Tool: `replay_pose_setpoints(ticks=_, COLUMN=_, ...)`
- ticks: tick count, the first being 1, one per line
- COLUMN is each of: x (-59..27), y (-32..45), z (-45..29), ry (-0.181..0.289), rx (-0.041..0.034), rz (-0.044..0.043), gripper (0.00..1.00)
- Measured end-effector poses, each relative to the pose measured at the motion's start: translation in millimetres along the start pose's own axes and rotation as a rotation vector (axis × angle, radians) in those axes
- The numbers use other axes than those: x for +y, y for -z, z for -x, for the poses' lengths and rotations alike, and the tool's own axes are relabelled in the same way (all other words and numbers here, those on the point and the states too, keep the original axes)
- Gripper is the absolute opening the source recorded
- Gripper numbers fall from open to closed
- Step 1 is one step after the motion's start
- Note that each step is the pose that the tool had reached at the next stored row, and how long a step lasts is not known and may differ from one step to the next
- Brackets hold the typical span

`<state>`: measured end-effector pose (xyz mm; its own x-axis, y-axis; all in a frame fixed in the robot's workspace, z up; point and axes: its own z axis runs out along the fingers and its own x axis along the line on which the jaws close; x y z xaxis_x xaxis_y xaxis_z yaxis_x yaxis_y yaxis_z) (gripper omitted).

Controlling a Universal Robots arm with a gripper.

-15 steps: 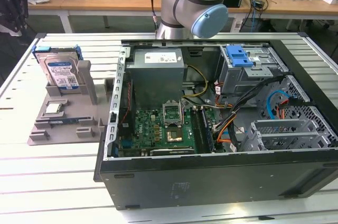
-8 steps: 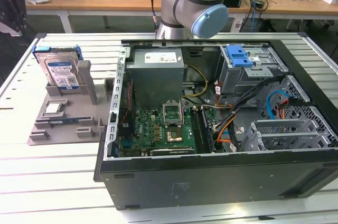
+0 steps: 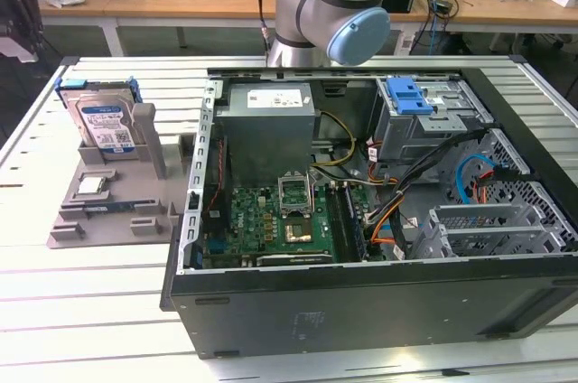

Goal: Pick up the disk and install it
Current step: 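Pick up the disk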

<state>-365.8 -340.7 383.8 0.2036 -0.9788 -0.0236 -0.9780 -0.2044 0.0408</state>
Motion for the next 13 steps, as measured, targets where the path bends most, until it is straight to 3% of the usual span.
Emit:
replay_pose_setpoints(ticks=2, x=0.0, y=0.0, z=0.0, ry=0.032, rx=0.0013, rz=0.0007, gripper=0.1)
replay_pose_setpoints(ticks=6, x=0.0, y=-0.1, z=0.1, ry=0.03, rx=0.0012, rz=0.0008, gripper=0.1)
replay_pose_setpoints(ticks=13, x=-0.1, y=-2.2, z=0.0, ry=-0.083, rx=-0.0032, rz=-0.0019, gripper=0.1)
